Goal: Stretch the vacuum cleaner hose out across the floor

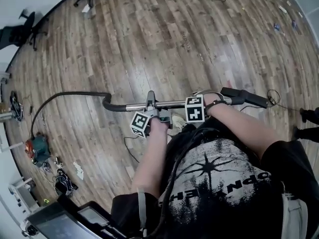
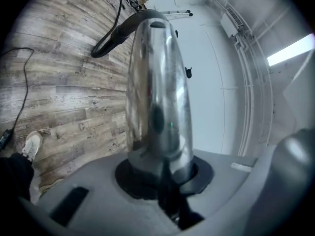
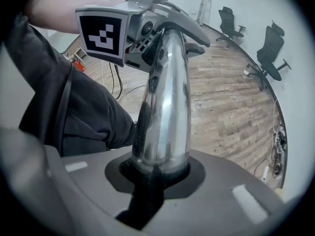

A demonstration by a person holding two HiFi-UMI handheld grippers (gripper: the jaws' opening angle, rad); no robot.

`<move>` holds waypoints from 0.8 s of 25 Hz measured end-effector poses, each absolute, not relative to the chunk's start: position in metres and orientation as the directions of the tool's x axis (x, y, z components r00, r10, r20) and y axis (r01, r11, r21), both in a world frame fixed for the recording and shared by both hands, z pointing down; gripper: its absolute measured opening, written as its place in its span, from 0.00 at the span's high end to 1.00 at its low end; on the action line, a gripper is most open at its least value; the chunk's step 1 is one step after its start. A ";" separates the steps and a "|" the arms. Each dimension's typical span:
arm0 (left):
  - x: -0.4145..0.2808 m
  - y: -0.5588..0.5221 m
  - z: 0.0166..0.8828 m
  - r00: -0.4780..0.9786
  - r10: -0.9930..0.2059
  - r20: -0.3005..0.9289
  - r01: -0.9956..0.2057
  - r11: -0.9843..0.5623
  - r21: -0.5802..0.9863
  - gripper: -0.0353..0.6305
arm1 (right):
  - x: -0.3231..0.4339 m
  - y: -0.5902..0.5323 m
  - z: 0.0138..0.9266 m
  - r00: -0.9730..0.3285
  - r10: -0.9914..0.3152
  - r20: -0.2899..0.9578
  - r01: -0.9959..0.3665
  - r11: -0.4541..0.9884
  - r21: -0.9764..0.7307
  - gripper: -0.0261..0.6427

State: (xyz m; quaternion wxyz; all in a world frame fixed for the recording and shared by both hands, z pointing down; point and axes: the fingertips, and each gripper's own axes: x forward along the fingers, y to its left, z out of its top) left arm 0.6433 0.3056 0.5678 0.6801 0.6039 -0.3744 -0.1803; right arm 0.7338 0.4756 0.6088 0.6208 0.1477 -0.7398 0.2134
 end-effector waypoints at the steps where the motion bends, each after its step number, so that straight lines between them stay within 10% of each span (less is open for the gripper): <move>1: 0.658 0.306 0.566 0.666 -0.688 0.288 -0.208 0.199 0.958 0.86 | 0.746 0.477 0.608 -0.186 0.040 0.982 -0.497 0.858 -0.129 0.83; 20: 0.835 0.353 0.563 0.591 -0.754 0.288 -0.235 0.181 0.955 0.86 | 0.941 0.500 0.614 -0.109 -0.159 0.981 -0.460 0.883 0.092 0.84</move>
